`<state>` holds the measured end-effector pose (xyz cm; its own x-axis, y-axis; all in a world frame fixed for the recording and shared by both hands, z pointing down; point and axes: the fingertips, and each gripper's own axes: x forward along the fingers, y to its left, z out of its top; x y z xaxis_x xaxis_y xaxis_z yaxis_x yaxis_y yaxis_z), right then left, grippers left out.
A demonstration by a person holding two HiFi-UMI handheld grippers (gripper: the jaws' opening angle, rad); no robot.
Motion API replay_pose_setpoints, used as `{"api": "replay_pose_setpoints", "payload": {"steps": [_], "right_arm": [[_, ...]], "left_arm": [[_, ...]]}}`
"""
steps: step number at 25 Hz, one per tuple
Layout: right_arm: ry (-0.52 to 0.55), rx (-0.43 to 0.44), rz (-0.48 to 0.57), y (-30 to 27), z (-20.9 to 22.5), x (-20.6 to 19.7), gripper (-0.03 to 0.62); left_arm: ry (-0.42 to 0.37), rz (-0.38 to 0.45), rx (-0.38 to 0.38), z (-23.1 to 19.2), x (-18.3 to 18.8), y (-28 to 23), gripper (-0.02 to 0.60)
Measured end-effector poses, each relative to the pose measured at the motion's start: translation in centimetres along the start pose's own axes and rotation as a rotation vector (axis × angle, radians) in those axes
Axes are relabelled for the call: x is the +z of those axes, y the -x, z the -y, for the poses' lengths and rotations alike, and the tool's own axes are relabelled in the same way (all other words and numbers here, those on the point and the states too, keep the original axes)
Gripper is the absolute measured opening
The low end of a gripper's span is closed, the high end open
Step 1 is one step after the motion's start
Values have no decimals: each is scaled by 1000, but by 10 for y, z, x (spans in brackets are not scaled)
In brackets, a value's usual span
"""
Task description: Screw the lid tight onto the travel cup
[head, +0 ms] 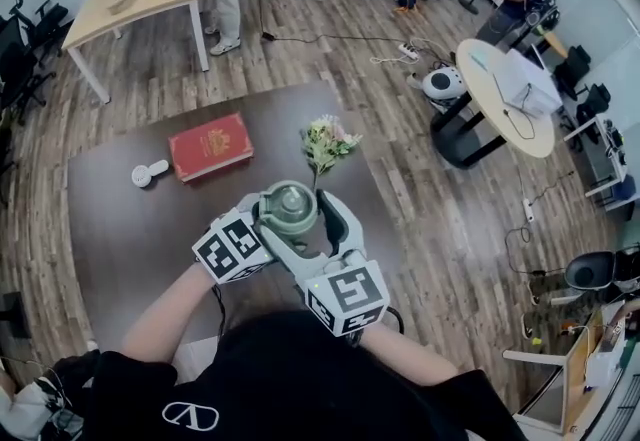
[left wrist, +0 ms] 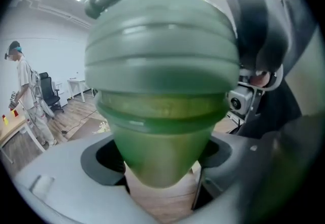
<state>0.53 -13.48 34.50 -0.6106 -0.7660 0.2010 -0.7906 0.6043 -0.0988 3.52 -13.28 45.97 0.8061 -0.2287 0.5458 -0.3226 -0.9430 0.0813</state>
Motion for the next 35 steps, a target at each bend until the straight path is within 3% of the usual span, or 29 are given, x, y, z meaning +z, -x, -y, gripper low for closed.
{"api": "replay_pose_setpoints", "payload": {"steps": [2,5,8,12,15,17,20,23,26,28,30,32,35], "right_arm": [[8,155,29,2,-7,5,423],[32,488,93,15,-12,17,458],[145,790,42,26,-10,10,462],[164,1048,-59,28,-15,2,460],[151,1147,-88,30,-22,4,423],[129,1097,-51,23,-23,9,419],[99,881,45,11,-21,14,416],[83,574,79,-1,-20,13,413],[26,223,30,-10,-12,5,413],[17,57,7,-10,-9,3,413],[22,-9,12,-7,-8,4,413],[29,9,17,-8,-8,4,416],[47,183,61,-3,-17,13,423]], "left_arm": [[8,5,-22,1,-3,3,390],[7,19,-78,9,1,12,390],[-18,15,-140,24,7,16,390],[-55,3,-211,43,12,14,390],[-59,1,-217,44,14,14,390],[-41,12,-174,34,15,16,390],[-22,16,-89,16,14,19,390],[11,19,-30,2,9,19,389],[18,3,32,-9,3,16,389],[19,5,35,-8,4,13,390],[27,19,18,-5,8,11,390],[23,20,12,-5,9,11,390],[27,33,-17,-3,10,15,390]]}}
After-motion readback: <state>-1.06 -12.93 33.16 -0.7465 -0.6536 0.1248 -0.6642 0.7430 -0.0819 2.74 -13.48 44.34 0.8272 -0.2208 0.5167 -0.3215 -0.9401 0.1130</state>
